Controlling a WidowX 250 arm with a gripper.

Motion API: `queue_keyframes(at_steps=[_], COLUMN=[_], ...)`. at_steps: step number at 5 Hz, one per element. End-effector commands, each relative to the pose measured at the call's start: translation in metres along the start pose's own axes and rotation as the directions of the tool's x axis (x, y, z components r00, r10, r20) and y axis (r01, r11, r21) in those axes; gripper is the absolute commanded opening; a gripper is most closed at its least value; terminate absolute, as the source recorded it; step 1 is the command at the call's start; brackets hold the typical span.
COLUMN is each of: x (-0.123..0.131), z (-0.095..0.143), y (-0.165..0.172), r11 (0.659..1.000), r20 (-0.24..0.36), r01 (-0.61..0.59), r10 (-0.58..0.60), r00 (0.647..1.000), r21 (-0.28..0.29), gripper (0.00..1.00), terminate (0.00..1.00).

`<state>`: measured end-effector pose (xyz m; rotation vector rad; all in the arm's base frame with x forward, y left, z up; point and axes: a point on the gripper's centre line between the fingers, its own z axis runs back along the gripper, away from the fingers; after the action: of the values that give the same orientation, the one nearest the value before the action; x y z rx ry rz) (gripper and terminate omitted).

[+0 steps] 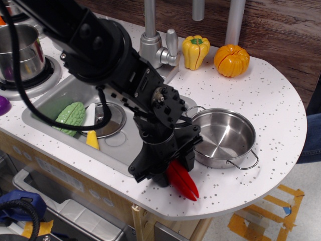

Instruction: Put pepper in pot or pan

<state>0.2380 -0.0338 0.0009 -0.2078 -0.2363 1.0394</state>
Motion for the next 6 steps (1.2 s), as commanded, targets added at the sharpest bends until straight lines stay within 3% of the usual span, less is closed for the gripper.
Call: queue_keyframes(at_steps=[1, 3, 4, 5, 6], x=[0.005, 0.032, 0.034, 0.036, 0.035], z=[0.016, 0.078, 0.088, 0.076, 0.059], y=[-0.004, -0.038, -0.069, -0.100, -0.113], r11=[0.999, 0.980, 0.978, 0.976, 0.973], r20=[0.020, 0.047, 0.089, 0.085, 0.062], r01=[0.029, 0.175, 0.204, 0.216, 0.226], r10=[-0.030, -0.180, -0.207, -0.215, -0.224], r00=[0.999, 0.982, 0.974, 0.973, 0.973], r21=[0.042, 0.093, 0.042, -0.001, -0.037], gripper=[0.00, 0.00, 0.00, 0.00, 1.00], terminate=[0.00, 0.00, 0.00, 0.00, 0.00])
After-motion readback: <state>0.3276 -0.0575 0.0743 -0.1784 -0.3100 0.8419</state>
